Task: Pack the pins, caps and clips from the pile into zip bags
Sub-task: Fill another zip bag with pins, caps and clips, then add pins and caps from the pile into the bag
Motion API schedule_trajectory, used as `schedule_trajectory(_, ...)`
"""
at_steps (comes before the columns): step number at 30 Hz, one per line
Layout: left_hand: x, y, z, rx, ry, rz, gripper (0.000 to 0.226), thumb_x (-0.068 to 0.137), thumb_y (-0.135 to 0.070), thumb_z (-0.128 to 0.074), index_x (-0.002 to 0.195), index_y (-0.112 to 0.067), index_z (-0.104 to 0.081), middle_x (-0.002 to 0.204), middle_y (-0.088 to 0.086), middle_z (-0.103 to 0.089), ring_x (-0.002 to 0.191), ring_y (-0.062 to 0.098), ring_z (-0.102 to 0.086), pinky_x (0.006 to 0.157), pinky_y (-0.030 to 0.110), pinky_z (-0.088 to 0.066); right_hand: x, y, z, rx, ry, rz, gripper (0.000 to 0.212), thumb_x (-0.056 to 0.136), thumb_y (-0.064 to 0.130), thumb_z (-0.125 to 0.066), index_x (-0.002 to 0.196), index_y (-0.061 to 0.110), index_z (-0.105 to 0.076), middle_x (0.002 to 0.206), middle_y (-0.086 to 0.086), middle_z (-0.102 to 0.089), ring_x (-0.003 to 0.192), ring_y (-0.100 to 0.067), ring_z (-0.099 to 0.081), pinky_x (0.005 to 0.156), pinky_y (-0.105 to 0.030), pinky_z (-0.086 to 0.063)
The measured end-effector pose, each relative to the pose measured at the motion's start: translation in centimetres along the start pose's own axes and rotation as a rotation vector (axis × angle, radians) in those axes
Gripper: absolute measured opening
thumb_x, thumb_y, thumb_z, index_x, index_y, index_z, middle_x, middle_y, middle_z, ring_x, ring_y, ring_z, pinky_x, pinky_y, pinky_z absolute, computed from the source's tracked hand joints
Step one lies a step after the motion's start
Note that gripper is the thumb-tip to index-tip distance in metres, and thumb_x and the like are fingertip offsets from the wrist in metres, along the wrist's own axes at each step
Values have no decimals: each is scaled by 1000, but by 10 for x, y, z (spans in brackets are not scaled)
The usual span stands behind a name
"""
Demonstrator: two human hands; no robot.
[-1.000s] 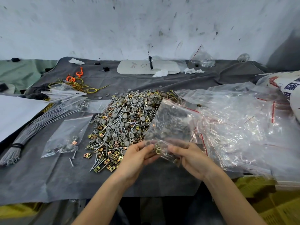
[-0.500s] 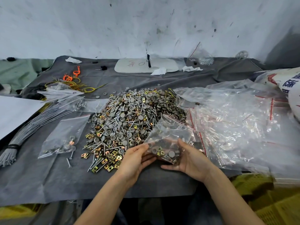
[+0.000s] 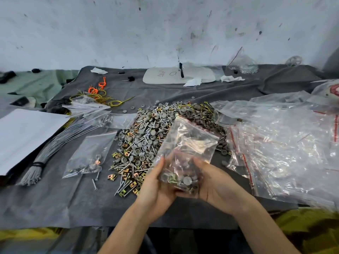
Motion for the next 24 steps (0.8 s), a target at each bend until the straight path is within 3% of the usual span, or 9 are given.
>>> schedule_trajectory(5,-7,-54,32,-178,-23,-111,55,92,-44,-44,136,-14,-58,134,18,-61,117,39,-63,88,60,-54,6,-1,12,17,-146,32,44,86,35,-50,118,9,-63,109,-20,-69,89,-33,-70,78,-42,-59)
schedule_trajectory(9,-11,-122,86,-109,-200,-307,49,99,-43,-39,82,-22,-81,119,18,-70,110,39,-67,79,62,-57,2,5,37,-72,-300,76,43,83,31,-54,112,3,-65,102,-21,-71,85,-31,-70,76,-37,-59)
schedule_trajectory(11,-10,-156,112,4,-376,-362,38,102,-38,-40,85,-25,-70,117,16,-71,115,30,-65,85,49,-59,-3,23,53,-169,-439,195,34,88,24,-55,108,-2,-66,92,-17,-73,79,-29,-71,69,-32,-59)
schedule_trajectory(13,-6,-182,143,225,-582,-433,19,105,-32,-42,112,-27,-59,121,16,-65,107,15,-67,75,30,-55,-13,52,75,-436,-686,363,18,92,17,-59,97,2,-69,78,-7,-74,73,-25,-72,64,-28,-57)
schedule_trajectory(14,-7,-191,162,353,-708,-488,31,104,-33,-46,134,-24,-48,129,19,-59,109,18,-67,73,28,-54,-21,69,84,-671,-840,443,11,91,17,-62,90,10,-70,76,-2,-74,75,-24,-71,66,-29,-55)
schedule_trajectory(17,-14,-195,192,770,-984,-495,80,90,-66,-51,154,-24,-25,161,19,-24,143,38,-34,111,56,-37,-23,103,106,-1398,-1145,445,26,87,32,-67,111,22,-67,117,-5,-67,115,-27,-56,91,-37,-44)
schedule_trajectory(18,-15,-189,185,833,-993,-517,86,86,-69,-53,155,-29,-22,163,17,-17,146,39,-29,115,60,-30,-18,106,122,-1527,-1172,305,43,88,37,-65,128,22,-58,136,-9,-54,131,-31,-41,102,-41,-36)
schedule_trajectory(20,-13,-171,145,899,-918,-726,83,88,-40,-59,157,-28,-14,164,15,-10,149,37,-19,121,54,-20,-11,107,152,-1638,-1186,-2,56,93,41,-55,144,23,-38,154,-12,-31,143,-32,-20,112,-45,-23)
schedule_trajectory(24,-7,-88,16,1122,-492,-1081,77,89,-18,-53,156,-17,-14,164,15,-8,152,20,-4,125,29,-7,-1,97,170,-1786,-1173,-80,34,99,28,-39,127,21,-57,134,-5,-53,125,-29,-44,103,-43,-36)
Point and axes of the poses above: each hand's wrist, its own x-axis towards the middle knuckle, its own z-axis out of the back of the hand, y = z × x, the point moved 6 cm from there along x, towards the middle knuckle
